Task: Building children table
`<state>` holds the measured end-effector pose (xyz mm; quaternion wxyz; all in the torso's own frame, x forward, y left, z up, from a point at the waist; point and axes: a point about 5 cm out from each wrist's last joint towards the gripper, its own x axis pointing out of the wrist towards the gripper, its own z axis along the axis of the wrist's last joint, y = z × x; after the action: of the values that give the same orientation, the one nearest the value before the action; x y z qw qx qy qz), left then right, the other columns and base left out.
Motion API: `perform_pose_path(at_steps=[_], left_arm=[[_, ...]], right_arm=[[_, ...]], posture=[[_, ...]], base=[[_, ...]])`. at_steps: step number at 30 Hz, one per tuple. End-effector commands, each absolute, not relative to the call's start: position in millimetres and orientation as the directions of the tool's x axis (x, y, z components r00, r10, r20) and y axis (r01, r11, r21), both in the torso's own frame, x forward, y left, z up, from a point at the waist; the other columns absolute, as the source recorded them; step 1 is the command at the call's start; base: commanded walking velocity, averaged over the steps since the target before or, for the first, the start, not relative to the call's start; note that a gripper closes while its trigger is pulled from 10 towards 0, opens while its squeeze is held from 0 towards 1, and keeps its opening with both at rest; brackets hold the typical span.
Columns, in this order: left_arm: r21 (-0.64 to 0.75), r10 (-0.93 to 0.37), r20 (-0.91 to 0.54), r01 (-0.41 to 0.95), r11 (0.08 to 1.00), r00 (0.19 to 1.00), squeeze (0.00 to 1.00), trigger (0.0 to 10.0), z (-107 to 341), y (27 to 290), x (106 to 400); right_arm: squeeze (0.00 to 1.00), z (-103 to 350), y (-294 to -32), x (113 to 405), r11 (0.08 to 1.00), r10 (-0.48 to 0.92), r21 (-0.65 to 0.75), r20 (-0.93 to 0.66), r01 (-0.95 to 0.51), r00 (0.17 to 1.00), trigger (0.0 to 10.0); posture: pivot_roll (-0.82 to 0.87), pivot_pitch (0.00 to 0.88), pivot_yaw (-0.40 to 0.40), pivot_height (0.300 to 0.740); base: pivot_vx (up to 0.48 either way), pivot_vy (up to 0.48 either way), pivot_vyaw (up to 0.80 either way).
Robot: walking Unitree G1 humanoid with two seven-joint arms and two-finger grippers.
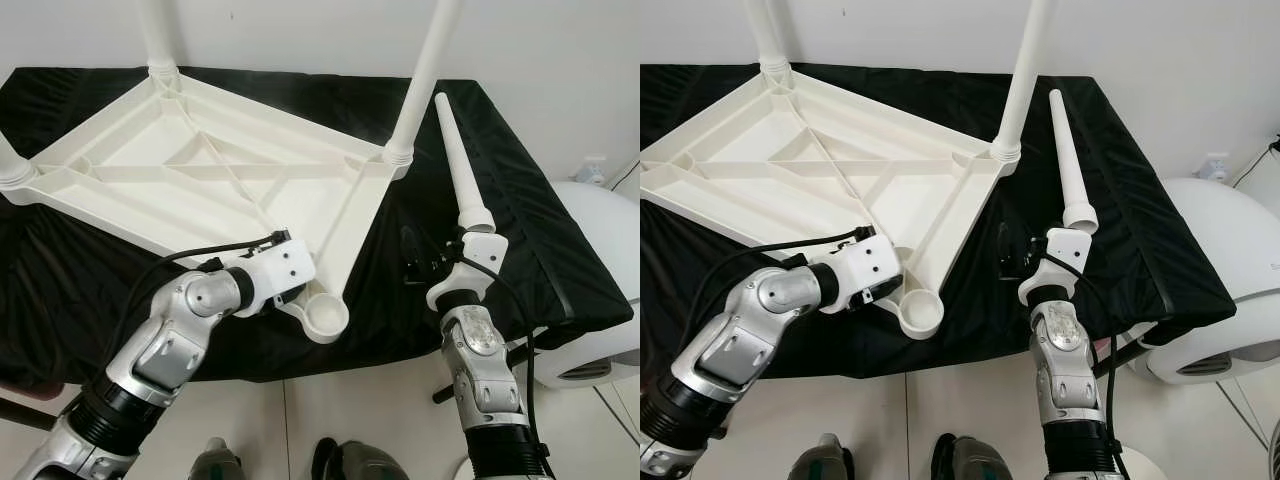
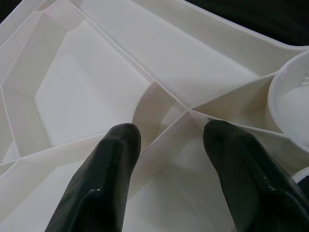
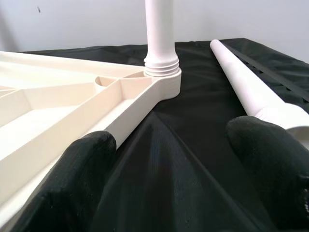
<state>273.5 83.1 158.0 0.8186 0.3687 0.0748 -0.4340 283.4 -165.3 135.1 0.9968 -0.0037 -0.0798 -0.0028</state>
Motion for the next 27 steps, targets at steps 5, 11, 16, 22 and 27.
perform_pose_path(at_steps=[5,11,16,22,27], left_arm=[[0.515,-0.688,-0.449,0.794,0.323,0.571,0.0,10.0,152,66,269],[0.524,-0.673,-0.442,0.78,0.342,0.593,0.0,10.0,151,64,273],[0.532,-0.667,-0.433,0.769,0.353,0.606,0.0,10.0,151,62,275],[0.548,-0.621,-0.408,0.724,0.419,0.669,0.0,10.0,149,60,283],[0.558,-0.582,-0.381,0.681,0.474,0.718,0.0,10.0,149,58,290]], right_arm=[[0.0,132,-167,279,1.0,-0.018,0.002,0.147,0.018,0.989,10.0],[0.0,132,-168,279,1.0,-0.019,0.001,0.145,0.019,0.989,10.0],[0.0,133,-168,278,1.0,-0.019,0.003,0.144,0.018,0.989,10.0],[0.0,134,-168,277,1.0,-0.024,0.008,0.146,0.023,0.989,10.0],[0.0,134,-168,277,1.0,-0.028,0.012,0.144,0.027,0.989,10.0]], posture=[[-0.01,0.065,-0.059,0.74],[-0.02,0.066,-0.058,0.74],[-0.02,0.074,-0.058,0.74],[-0.02,0.08,-0.056,0.74],[-0.02,0.084,-0.055,0.74]], base=[[0.0,0.0,0.0],[0.0,0.0,0.0],[0.0,0.0,0.0],[0.0,0.0,0.0],[0.0,0.0,0.0]])
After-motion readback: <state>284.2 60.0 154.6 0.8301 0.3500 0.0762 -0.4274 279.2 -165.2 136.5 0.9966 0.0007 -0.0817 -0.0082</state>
